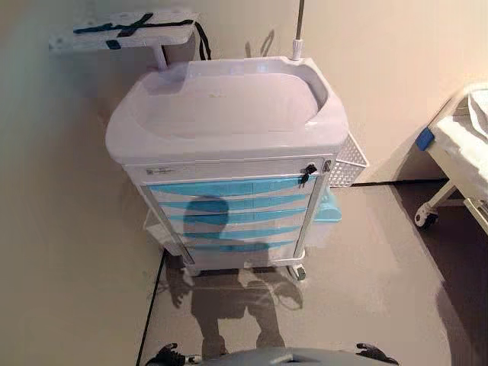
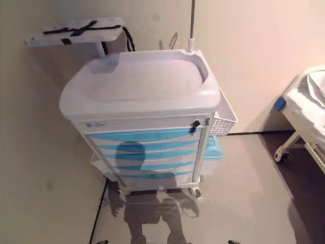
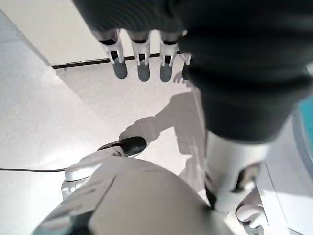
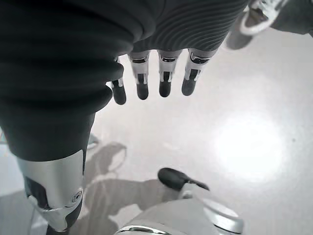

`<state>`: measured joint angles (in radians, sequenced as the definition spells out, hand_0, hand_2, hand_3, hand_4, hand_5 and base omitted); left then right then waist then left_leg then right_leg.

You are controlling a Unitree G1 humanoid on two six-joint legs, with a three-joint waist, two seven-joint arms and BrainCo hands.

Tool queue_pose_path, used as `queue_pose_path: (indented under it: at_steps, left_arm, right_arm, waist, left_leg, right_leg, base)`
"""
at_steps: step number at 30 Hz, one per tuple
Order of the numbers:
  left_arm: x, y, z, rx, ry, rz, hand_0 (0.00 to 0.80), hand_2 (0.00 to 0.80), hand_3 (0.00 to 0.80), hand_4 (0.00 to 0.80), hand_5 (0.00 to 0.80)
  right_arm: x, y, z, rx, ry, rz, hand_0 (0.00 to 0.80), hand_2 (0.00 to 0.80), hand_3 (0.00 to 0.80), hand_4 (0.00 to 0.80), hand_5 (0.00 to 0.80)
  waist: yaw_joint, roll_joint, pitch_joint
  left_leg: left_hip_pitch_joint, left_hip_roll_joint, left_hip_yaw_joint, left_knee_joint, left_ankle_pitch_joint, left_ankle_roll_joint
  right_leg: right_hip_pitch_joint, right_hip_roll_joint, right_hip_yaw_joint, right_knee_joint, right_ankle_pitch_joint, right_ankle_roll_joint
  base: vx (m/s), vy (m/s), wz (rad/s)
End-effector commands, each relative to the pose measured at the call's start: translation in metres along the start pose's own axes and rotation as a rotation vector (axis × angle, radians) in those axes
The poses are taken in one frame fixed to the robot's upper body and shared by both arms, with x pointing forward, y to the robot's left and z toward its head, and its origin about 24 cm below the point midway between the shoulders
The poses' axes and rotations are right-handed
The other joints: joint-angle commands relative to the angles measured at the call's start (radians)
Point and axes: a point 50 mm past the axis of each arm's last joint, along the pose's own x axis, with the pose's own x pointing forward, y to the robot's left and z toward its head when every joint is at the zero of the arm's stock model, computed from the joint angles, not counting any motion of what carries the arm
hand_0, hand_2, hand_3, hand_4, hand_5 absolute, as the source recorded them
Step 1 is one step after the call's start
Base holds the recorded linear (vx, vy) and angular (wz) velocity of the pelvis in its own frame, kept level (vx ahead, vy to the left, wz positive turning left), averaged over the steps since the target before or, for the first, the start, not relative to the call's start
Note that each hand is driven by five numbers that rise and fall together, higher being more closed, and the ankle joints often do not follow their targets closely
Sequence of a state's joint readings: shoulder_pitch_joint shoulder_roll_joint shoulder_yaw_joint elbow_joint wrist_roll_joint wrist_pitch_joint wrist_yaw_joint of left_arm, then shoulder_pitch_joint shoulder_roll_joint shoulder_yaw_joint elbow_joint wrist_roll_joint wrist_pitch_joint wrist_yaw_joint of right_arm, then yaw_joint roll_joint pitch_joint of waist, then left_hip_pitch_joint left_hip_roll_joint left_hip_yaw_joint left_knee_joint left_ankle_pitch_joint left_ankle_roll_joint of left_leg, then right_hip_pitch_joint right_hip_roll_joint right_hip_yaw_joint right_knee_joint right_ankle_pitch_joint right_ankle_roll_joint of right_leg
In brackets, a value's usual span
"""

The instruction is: Open the drawer and pick up the medicine

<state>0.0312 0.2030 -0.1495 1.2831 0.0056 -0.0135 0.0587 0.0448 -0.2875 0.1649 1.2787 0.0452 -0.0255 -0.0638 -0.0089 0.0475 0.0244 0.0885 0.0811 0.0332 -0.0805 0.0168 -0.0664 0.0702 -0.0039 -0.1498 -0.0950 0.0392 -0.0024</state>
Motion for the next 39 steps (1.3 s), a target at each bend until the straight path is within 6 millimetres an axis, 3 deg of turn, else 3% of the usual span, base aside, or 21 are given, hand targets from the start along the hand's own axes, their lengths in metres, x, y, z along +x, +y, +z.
queue_pose_path:
  at_steps: [1,32,39]
  left_arm:
    - [0.002,0.003,0.011,0.011,-0.017,0.001,0.0,0.0,0.0,0.0,0.0]
    - [0.001,0.007,0.003,-0.01,0.006,0.008,0.0,0.0,0.0,0.0,0.0]
    - [0.002,0.016,0.017,-0.121,-0.045,0.058,0.0,0.0,0.0,0.0,0.0]
  right_arm:
    - [0.002,0.007,0.011,-0.008,-0.026,0.008,0.0,0.0,0.0,0.0,0.0]
    - [0.002,0.008,0.014,-0.024,-0.034,0.013,0.0,0.0,0.0,0.0,0.0]
    - [0.002,0.001,0.019,0.022,-0.049,-0.017,0.0,0.0,0.0,0.0,0.0]
  waist:
    - [0.014,-0.067,-0.015]
    - [0.017,-0.066,0.004]
    - [0.016,-0.063,0.031]
  left_leg:
    - [0.013,-0.059,0.035,-0.007,-0.035,0.027]
    - [0.01,-0.078,0.023,-0.007,-0.046,0.039]
    - [-0.022,-0.08,0.019,-0.007,-0.04,0.044]
  right_leg:
    - [0.015,-0.018,0.015,0.008,-0.027,0.079]
    - [0.01,-0.034,0.012,0.015,-0.022,0.081]
    - [-0.037,-0.039,0.01,0.047,-0.031,0.079]
  base:
    - [0.0,0.0,0.0]
    - [0.0,0.002,0.0]
    - [-0.012,0.005,0.0]
